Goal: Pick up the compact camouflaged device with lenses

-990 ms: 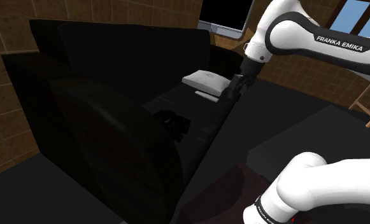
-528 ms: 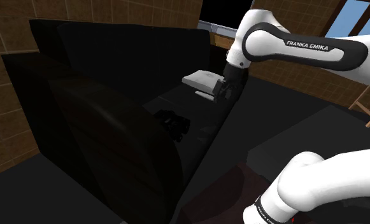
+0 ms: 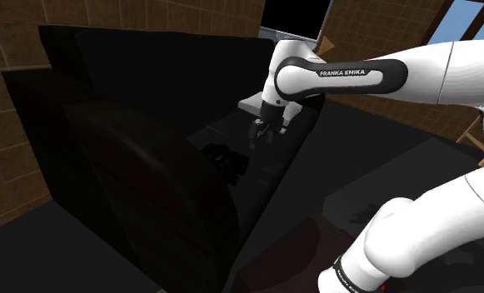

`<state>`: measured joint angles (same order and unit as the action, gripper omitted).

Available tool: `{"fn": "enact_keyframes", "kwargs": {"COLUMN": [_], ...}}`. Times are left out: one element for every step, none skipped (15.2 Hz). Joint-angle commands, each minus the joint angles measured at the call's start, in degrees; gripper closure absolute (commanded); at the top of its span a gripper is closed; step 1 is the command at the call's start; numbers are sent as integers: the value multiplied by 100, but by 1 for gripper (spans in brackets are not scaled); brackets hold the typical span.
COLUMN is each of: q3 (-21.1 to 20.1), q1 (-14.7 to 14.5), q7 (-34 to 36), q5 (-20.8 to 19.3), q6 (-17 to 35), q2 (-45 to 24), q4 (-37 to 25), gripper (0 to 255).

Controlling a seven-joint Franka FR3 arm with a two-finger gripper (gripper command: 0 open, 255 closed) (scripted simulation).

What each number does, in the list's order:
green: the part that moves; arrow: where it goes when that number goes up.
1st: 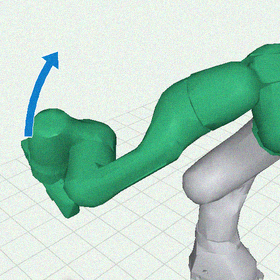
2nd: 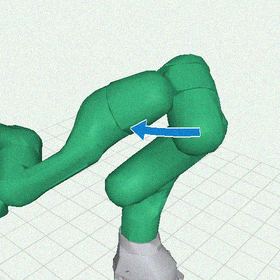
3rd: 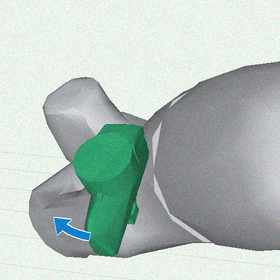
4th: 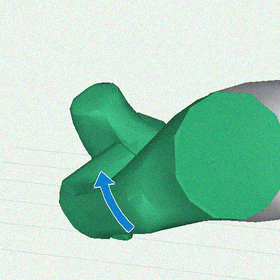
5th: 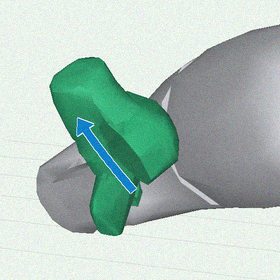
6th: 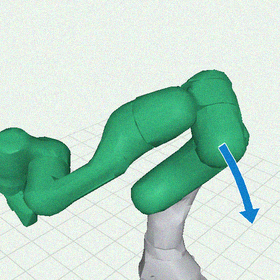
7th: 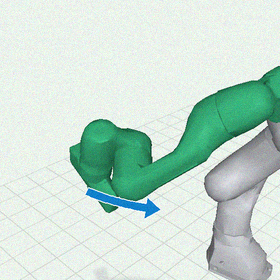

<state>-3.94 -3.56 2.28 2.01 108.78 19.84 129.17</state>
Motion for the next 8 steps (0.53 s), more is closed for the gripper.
{"fn": "enact_keyframes", "kwargs": {"q3": [-79, -115, -150, -185, -218, -251, -283, -314], "q1": [-58, -85, -111, -137, -164, -191, -217, -245], "q7": [68, 98, 127, 157, 186, 216, 245, 274], "q5": [51, 70, 87, 102, 115, 126, 135, 142], "q6": [166, 251, 331, 408, 480, 549, 613, 672], "q2": [-350, -548, -747, -948, -1151, -1355, -1560, -1767], "q4": [-85, -150, -221, -297, -380, -468, -563, -662], "gripper": [0, 0, 0, 0, 0, 0, 0, 0]}}
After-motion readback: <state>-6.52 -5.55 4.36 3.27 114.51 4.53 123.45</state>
